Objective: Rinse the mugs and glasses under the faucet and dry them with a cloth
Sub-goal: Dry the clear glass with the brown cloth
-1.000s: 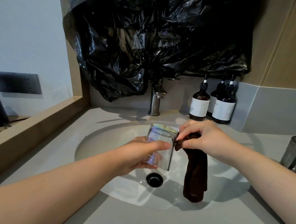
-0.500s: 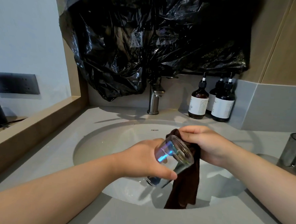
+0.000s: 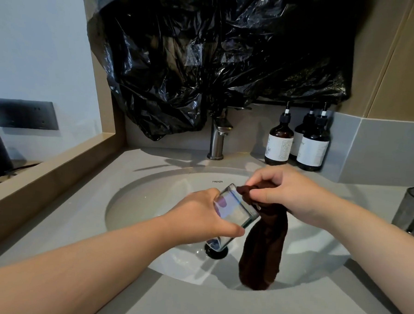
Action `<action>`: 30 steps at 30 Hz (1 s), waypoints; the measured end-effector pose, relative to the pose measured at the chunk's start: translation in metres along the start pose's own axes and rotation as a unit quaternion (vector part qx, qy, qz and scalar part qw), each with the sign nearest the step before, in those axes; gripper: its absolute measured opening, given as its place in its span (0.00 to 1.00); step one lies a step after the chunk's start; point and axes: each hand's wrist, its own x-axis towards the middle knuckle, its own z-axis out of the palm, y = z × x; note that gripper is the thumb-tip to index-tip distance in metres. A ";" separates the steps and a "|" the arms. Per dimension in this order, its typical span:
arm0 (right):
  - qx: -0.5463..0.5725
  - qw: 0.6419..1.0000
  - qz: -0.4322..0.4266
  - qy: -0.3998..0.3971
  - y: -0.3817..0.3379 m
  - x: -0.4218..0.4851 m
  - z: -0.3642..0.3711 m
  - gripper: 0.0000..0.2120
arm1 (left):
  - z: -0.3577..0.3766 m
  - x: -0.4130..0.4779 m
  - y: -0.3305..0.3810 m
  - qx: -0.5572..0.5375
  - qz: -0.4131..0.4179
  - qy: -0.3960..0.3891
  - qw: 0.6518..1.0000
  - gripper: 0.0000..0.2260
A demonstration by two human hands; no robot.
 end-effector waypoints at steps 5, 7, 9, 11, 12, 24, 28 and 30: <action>-0.049 0.996 0.062 0.038 0.014 0.005 0.001 0.11 | 0.002 -0.004 0.003 0.041 0.028 -0.002 0.999 0.22; -0.047 0.994 0.043 0.087 0.013 0.006 0.009 0.10 | 0.004 -0.006 0.005 0.048 0.042 -0.004 0.998 0.22; -0.044 0.993 0.012 0.108 0.009 0.005 0.012 0.09 | 0.003 -0.007 0.007 0.048 0.045 0.001 0.998 0.23; -0.029 0.996 -0.004 0.081 0.005 0.003 0.008 0.09 | 0.002 -0.008 0.008 0.053 0.042 0.010 0.998 0.22; -0.019 0.999 -0.003 0.051 0.003 0.002 0.005 0.08 | 0.001 -0.008 0.008 0.056 0.039 0.017 0.998 0.22; -0.052 0.992 0.030 0.108 0.007 0.003 0.016 0.09 | 0.005 -0.011 0.010 0.142 0.069 -0.015 0.987 0.25; -0.022 0.995 -0.052 0.078 -0.008 -0.004 0.019 0.12 | 0.004 -0.008 0.009 0.039 0.023 -0.001 0.999 0.24; 0.003 0.999 -0.041 0.025 -0.008 -0.005 0.012 0.11 | 0.001 -0.005 0.007 0.002 0.016 0.017 1.000 0.21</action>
